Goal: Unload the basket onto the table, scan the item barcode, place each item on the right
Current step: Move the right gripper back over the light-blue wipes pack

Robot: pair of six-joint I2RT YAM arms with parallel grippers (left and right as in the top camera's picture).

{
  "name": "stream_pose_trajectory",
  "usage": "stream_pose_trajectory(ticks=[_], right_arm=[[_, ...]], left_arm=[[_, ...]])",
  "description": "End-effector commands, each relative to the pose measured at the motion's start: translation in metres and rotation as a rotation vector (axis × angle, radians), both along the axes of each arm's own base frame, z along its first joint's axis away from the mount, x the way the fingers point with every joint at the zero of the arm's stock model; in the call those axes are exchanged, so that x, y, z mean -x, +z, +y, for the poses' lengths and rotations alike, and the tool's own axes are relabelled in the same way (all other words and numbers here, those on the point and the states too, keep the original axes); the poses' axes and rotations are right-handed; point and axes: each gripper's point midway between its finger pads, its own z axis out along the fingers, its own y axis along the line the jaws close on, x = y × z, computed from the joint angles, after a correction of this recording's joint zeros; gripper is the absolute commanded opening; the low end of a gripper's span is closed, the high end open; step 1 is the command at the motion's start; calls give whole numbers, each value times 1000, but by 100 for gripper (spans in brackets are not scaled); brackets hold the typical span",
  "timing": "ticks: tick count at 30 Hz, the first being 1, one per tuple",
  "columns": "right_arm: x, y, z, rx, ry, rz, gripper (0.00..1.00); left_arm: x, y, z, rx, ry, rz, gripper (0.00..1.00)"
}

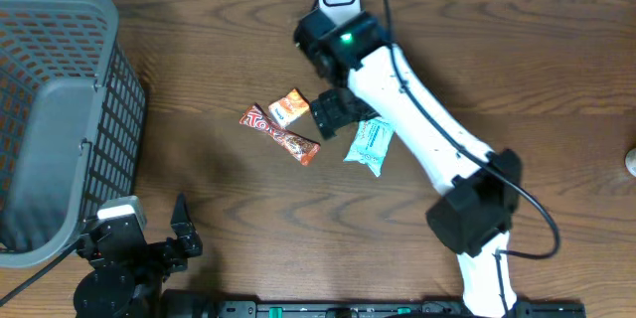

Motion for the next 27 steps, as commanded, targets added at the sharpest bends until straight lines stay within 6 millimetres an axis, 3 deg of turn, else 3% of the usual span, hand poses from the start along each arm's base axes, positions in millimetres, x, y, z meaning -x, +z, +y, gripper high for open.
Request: stream_pose_trajectory(ticks=[1, 4, 7, 15, 22, 27], right_arm=[[-7, -15, -5, -29, -169, 31, 98], [-9, -24, 7, -174, -202, 130, 99], [-15, -26, 19, -360, -65, 215, 99], [-24, -50, -27, -342, -72, 321, 99], [-28, -84, -33, -470, -87, 449, 99], [-33, -104, -54, -452, -145, 483, 94]], left_arm=[[0, 0, -2, 7, -8, -4, 98], [0, 0, -2, 7, -8, -3, 98], [0, 0, -2, 7, -8, -4, 98], [0, 0, -2, 7, -8, -4, 98], [0, 0, -2, 7, -8, -3, 98], [0, 0, -2, 7, -8, -3, 98]])
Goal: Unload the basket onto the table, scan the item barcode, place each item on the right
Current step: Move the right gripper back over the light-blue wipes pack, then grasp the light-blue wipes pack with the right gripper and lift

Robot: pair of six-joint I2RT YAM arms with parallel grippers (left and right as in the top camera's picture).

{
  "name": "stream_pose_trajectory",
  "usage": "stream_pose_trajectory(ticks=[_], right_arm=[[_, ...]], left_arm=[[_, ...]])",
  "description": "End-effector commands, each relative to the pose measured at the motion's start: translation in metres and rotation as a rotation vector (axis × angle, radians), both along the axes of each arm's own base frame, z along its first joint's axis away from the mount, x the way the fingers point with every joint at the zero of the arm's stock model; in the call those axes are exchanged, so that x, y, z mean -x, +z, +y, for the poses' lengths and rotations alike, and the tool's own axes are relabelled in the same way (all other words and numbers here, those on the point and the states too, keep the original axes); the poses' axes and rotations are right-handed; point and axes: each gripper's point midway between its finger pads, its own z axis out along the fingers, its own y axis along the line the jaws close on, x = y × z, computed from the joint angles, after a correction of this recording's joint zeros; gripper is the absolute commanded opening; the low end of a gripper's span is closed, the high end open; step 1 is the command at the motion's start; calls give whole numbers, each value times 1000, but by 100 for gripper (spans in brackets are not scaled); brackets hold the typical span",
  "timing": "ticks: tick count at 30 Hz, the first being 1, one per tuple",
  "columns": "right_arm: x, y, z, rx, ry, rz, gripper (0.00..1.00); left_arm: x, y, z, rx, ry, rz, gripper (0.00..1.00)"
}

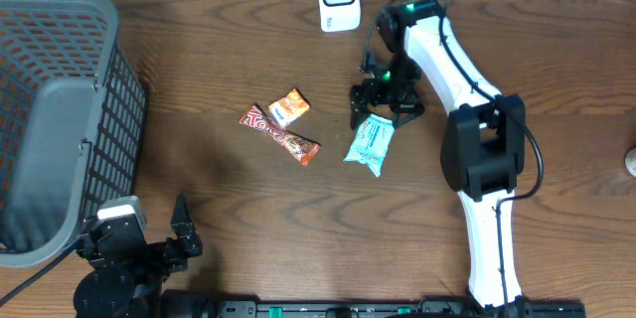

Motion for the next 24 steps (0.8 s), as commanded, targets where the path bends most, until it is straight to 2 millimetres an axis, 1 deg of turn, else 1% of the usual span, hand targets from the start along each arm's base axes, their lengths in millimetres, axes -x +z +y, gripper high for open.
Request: stream_pose_trajectory(ticks=[1, 4, 6, 9, 13, 18, 19, 20, 21, 22, 23, 24], right_arm=[[-2, -6, -11, -27, -13, 24, 94], [-6, -9, -24, 5, -13, 11, 96], [-9, -10, -27, -9, -8, 0, 99], [-15, -19, -30, -14, -19, -20, 99], [-10, -40, -32, -12, -20, -11, 99], [11, -80, -36, -13, 4, 21, 99], [17, -88, -37, -10, 4, 33, 94], [23, -95, -39, -11, 11, 42, 84], [29, -101, -40, -13, 20, 49, 69], [34, -108, -41, -12, 21, 54, 63], [38, -114, -42, -11, 20, 56, 63], [41, -119, -42, -12, 20, 55, 66]], left_arm=[[0, 0, -2, 7, -8, -4, 98], [0, 0, -2, 7, -8, -4, 98], [0, 0, -2, 7, -8, -4, 98], [0, 0, -2, 7, -8, -3, 98], [0, 0, -2, 7, -8, -4, 98], [0, 0, -2, 7, -8, -4, 98], [0, 0, -2, 7, -8, -4, 98], [0, 0, -2, 7, -8, -4, 98], [0, 0, -2, 7, -8, -4, 98], [0, 0, -2, 7, -8, -3, 98], [0, 0, -2, 7, -8, -4, 98], [0, 0, -2, 7, -8, -4, 98]])
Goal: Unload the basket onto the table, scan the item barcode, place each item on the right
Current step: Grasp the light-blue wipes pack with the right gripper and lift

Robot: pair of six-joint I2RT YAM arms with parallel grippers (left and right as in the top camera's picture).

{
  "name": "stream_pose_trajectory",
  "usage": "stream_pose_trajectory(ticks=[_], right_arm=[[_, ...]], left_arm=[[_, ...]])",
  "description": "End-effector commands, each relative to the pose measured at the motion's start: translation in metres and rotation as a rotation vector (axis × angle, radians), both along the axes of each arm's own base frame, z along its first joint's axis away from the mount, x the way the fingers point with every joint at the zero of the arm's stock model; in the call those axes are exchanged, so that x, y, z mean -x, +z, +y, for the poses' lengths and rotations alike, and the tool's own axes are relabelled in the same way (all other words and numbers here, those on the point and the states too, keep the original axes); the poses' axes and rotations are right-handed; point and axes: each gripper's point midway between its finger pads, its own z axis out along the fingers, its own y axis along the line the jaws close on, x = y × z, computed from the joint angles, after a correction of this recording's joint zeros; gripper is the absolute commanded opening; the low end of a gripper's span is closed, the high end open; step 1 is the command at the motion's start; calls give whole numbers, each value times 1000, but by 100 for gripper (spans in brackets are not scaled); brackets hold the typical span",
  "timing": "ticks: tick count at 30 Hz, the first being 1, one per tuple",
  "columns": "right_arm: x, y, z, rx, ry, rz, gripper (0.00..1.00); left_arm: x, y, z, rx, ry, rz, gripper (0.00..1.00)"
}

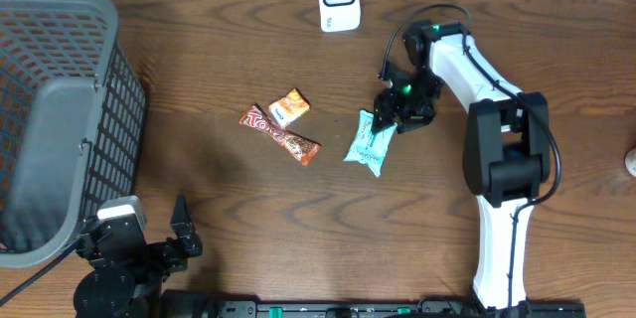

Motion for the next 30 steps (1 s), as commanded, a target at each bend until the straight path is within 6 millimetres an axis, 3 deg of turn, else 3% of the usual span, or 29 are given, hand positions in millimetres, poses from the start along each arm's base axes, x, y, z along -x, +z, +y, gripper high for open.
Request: stream_pose_trajectory(ticks=[1, 2, 5, 11, 17, 21, 23, 24, 30], right_arm=[[47, -77, -14, 68, 53, 161, 72], [49, -82, -14, 67, 53, 156, 82], [53, -93, -15, 72, 33, 150, 95], [57, -106, -17, 101, -14, 153, 94], [66, -124, -27, 214, -18, 177, 69], [74, -133, -26, 229, 1, 195, 31], [76, -134, -24, 231, 10, 199, 5], [77, -134, -23, 230, 16, 197, 1], [77, -116, -19, 223, 17, 241, 1]], left_arm=[[0, 0, -2, 6, -8, -3, 98], [0, 0, -2, 6, -8, -3, 98], [0, 0, -2, 6, -8, -3, 98], [0, 0, -2, 6, -8, -3, 98], [0, 0, -2, 6, -8, -3, 98], [0, 0, -2, 6, -8, -3, 98], [0, 0, -2, 6, -8, -3, 98], [0, 0, -2, 6, -8, -4, 98], [0, 0, -2, 6, -8, -3, 98]])
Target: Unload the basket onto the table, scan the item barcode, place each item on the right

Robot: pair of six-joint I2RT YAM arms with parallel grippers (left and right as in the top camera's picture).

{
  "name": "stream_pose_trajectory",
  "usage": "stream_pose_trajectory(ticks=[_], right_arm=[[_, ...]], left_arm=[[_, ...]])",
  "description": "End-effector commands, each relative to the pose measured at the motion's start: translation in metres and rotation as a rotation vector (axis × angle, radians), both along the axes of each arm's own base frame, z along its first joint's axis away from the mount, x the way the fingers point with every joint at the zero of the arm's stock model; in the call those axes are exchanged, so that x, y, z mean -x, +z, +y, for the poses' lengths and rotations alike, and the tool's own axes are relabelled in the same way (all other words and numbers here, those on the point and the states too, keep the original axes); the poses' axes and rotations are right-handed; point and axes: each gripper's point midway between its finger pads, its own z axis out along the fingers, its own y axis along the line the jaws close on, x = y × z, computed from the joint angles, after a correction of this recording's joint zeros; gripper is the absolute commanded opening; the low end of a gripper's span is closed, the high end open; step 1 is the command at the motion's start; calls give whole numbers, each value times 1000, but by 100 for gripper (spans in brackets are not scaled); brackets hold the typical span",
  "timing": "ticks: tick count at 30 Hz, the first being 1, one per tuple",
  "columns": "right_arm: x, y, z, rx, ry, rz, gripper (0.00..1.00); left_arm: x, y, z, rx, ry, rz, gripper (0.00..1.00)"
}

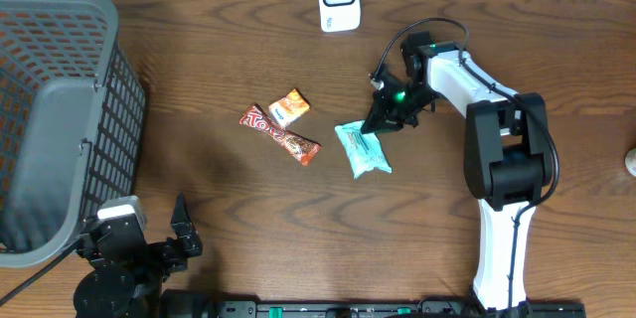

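A teal snack packet (364, 150) lies flat on the wooden table, its upper end pointing up-left. My right gripper (369, 126) reaches down to that upper end, and its dark fingers look pinched on the packet's edge. The white barcode scanner stands at the table's far edge, up and to the left of the gripper. My left gripper (181, 221) rests low at the front left, far from the packet. Its jaws are too small and dark to read.
A red chocolate bar (281, 135) and a small orange packet (289, 107) lie left of the teal packet. A grey mesh basket (60, 109) fills the left side. The right arm's base stands at the front right.
My right gripper has shifted a little left and down onto the teal packet's upper end. The packet has turned, its top now pointing up-left, and it sits slightly further left.
The right arm first stretched over the table's middle, its wrist near the scanner and its gripper over the snacks. It then stood drawn back, gripper right of the teal packet's top, then just above that end. Now it is on that end and the packet has turned.
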Motion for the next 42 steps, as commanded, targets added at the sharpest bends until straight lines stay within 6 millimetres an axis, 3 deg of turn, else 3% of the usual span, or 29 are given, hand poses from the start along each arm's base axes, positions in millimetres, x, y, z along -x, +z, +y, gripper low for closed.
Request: stream_pose_trajectory(ticks=[1, 8, 14, 22, 26, 29, 32, 36, 38, 39, 42], right_arm=[[69, -96, -58, 414, 158, 223, 1], [41, -38, -52, 416, 116, 162, 2], [6, 7, -103, 756, -15, -24, 1], [-11, 72, -129, 915, -160, -201, 2], [-22, 98, -150, 1124, -261, -326, 1], [-26, 115, -156, 1298, -274, -437, 2], [-29, 131, -141, 1410, -219, -572, 2], [-34, 143, -97, 1460, -132, -763, 1], [-34, 141, -76, 1474, -86, -829, 2], [-30, 130, -57, 1468, -36, -856, 2], [-23, 113, -31, 1465, 41, -887, 2]], left_arm=[[0, 0, -2, 7, -8, -3, 98], [0, 0, -2, 7, -8, -4, 98], [0, 0, -2, 7, -8, -4, 98], [0, 0, -2, 7, -8, -3, 98], [0, 0, -2, 7, -8, -4, 98], [0, 0, -2, 7, -8, -4, 98], [0, 0, -2, 7, -8, -3, 98], [0, 0, -2, 7, -8, -4, 98], [0, 0, -2, 7, -8, -3, 98], [0, 0, -2, 7, -8, -3, 98], [0, 0, -2, 7, -8, -4, 98]])
